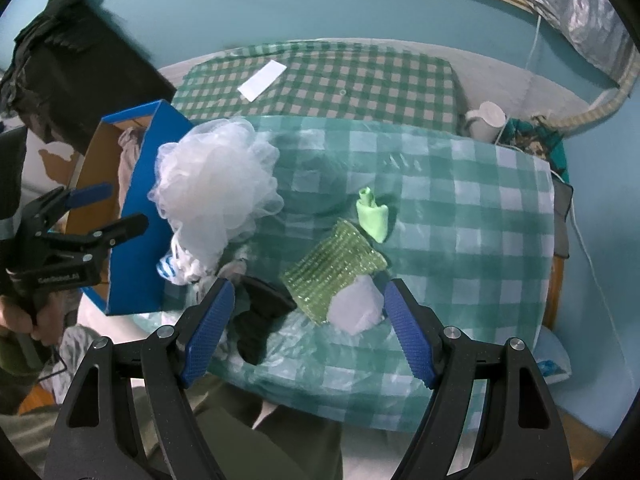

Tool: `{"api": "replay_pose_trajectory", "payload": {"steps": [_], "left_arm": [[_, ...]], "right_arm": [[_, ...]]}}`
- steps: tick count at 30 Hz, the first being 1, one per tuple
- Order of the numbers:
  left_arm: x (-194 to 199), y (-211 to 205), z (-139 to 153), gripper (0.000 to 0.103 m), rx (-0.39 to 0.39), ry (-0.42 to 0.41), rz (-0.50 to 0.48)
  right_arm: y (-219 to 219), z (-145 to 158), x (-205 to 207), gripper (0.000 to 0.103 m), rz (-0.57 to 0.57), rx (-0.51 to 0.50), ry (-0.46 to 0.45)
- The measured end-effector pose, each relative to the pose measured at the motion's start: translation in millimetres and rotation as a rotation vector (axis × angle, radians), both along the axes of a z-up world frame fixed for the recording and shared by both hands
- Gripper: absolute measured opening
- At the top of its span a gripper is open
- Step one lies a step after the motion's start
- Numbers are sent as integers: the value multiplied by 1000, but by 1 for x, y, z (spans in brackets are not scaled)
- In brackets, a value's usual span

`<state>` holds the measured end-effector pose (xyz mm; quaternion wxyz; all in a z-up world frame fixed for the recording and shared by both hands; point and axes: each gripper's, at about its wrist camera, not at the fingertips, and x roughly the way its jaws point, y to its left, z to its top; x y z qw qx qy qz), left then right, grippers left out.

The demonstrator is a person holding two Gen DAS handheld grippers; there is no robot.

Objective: Organize soft objects
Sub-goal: 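Lower the left gripper onto the white loofah and close it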

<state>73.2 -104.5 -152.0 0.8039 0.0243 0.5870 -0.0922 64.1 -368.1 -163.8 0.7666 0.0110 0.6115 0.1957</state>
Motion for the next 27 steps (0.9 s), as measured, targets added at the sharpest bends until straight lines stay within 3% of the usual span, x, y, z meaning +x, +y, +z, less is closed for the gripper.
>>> {"api": "replay_pose_trajectory", "payload": {"steps": [14,27], "left_arm": [[25,-25,-24,92,89,39,-61],[42,-34,-43,92,103,109,-115]], "right_arm": [[-16,-22,0,77,-58,-7,52],[-21,-56,3,77,-96,-51,118]]}}
